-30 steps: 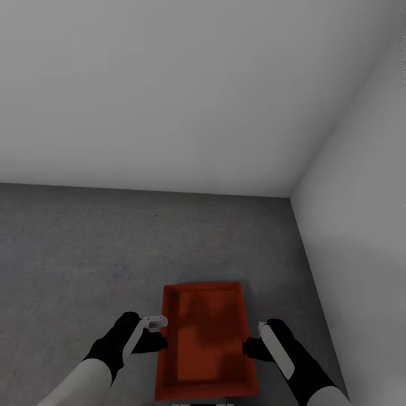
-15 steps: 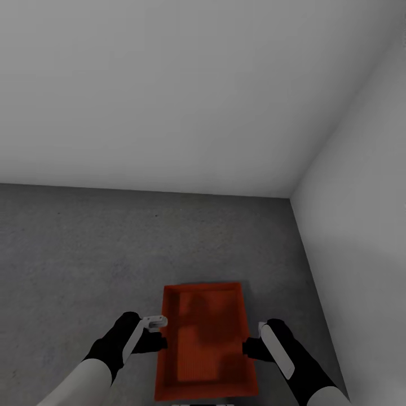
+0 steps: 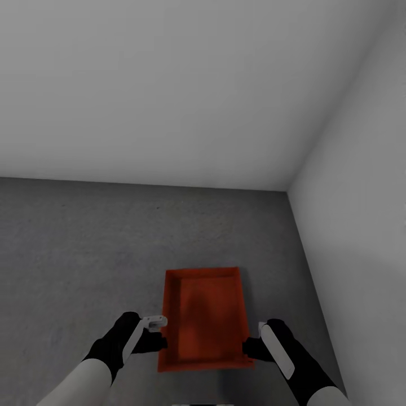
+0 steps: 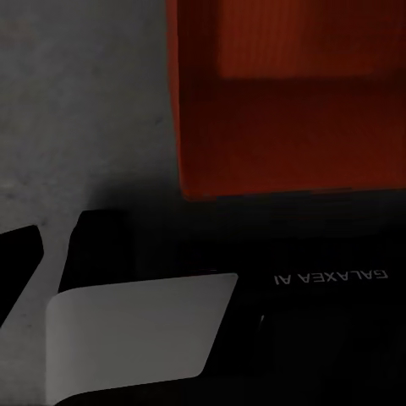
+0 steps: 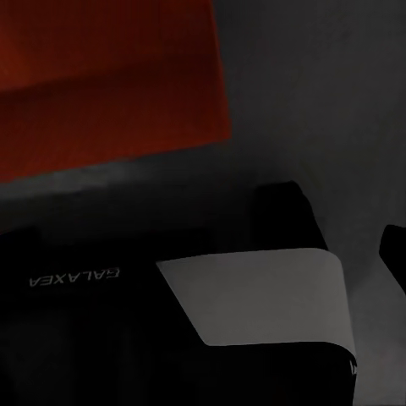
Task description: Move the two storage containers from the living room to the garage. In the garage, place one container on the floor and stack the other container on top of it (either order is fine).
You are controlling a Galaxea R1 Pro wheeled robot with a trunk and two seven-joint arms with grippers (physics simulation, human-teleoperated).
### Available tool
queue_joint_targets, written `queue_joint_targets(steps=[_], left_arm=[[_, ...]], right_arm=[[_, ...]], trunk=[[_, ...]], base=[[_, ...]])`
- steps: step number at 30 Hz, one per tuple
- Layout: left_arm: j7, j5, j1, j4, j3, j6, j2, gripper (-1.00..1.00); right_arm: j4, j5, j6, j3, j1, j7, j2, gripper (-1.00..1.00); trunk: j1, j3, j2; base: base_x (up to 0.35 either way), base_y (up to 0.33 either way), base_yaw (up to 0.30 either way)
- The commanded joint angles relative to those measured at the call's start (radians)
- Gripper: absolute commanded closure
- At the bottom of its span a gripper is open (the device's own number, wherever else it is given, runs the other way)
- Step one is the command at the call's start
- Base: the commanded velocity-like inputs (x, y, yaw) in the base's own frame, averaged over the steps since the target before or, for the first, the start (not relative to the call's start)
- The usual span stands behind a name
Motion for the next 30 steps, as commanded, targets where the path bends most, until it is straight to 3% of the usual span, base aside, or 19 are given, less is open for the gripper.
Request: queue_joint_targets(steps=[1,30], left_arm=[[0.004,0.008,0.000,-0.001,-0.001,0.005,0.000,-1.00],[0.004,0.008,0.000,-0.001,-0.002,0.005,0.000,-1.00]], right_arm=[[-0.001,-0.010,0.001,0.002,0.000,-0.010,0.000,-1.00],[0.000,-0.010,0.001,0.002,0.000,-0.010,0.000,-1.00]], trunk=[[-0.001,-0.001,0.000],[-0.001,-0.001,0.000]], base=[[-0.335,0.000,0.000],[-0.337,0.000,0.000]])
